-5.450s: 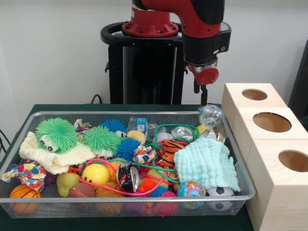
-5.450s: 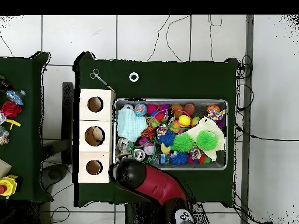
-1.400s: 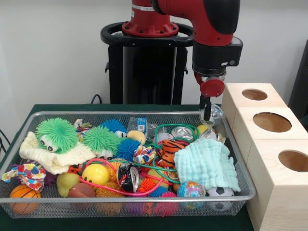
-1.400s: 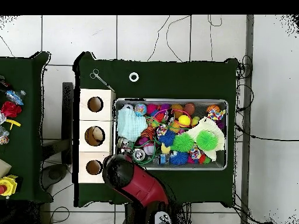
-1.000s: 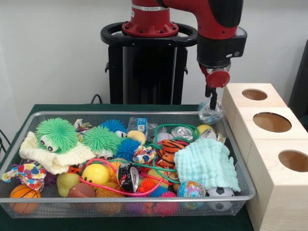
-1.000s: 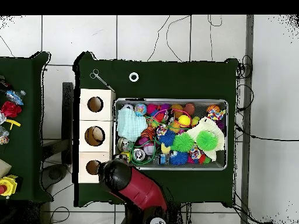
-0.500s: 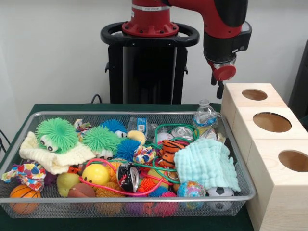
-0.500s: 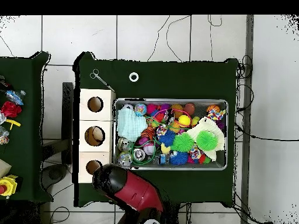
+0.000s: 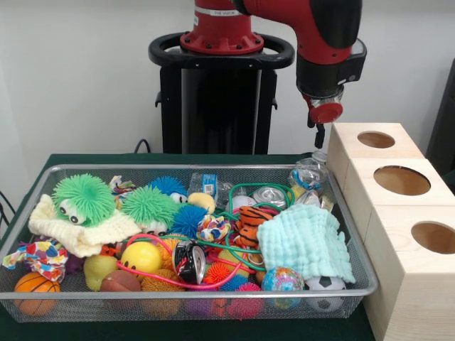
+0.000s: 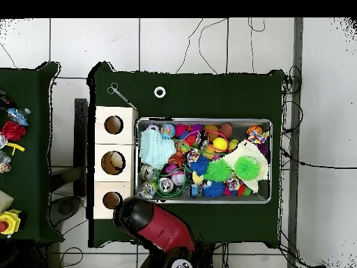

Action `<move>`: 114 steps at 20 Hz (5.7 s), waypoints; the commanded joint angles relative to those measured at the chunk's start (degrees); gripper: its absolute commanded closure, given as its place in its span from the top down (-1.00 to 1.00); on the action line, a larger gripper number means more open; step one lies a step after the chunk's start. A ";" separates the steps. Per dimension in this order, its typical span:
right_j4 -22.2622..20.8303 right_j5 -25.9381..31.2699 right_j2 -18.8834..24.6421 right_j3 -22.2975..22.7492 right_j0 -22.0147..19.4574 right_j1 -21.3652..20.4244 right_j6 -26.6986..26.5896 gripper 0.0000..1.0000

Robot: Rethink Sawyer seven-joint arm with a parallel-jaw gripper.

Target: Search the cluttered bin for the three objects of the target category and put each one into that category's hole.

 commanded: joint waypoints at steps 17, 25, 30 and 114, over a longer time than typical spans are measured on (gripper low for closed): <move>-0.14 -14.14 -0.88 -3.02 -0.74 3.83 8.04 1.00; 0.64 -13.79 -0.36 -2.41 -0.89 1.74 8.31 1.00; 0.78 -10.70 -1.45 -3.21 0.29 0.23 9.17 1.00; 8.46 -13.37 4.99 -1.32 8.21 3.87 10.17 1.00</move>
